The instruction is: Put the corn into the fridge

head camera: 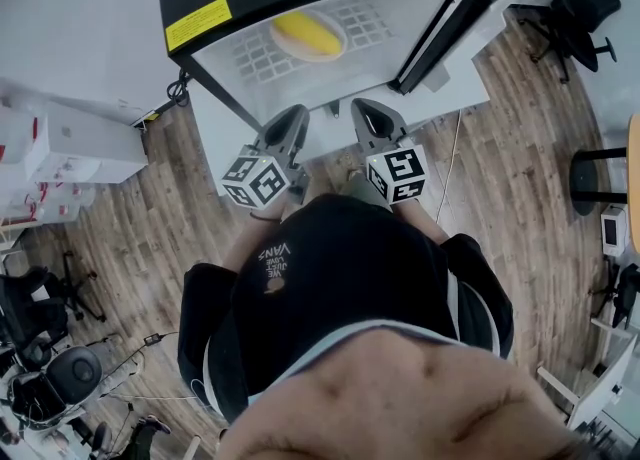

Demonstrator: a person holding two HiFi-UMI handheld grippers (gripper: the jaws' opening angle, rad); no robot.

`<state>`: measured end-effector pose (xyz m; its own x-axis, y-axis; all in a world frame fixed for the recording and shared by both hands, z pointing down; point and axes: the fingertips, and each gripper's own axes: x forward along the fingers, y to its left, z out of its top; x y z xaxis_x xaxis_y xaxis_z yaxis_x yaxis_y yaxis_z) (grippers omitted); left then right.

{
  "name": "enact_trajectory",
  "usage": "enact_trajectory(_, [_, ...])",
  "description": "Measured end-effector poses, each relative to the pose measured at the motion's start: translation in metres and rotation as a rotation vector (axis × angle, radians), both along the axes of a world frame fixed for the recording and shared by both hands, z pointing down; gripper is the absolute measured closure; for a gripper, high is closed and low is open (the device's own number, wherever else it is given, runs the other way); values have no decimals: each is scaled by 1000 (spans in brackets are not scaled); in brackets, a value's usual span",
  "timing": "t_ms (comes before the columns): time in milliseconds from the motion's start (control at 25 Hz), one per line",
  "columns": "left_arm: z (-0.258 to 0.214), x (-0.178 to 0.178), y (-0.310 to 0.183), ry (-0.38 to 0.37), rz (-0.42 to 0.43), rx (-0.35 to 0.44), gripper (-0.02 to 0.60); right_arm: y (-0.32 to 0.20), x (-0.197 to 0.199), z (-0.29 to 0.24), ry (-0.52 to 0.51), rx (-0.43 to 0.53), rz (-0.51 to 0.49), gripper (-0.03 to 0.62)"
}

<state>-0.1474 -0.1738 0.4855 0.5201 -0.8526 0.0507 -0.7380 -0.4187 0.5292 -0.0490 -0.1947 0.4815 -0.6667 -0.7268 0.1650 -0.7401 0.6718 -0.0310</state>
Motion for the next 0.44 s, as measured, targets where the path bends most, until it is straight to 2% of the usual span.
enact_trajectory(440, [2,0,1,7,3,-3,549,1,-1,2,2,-4,6,582])
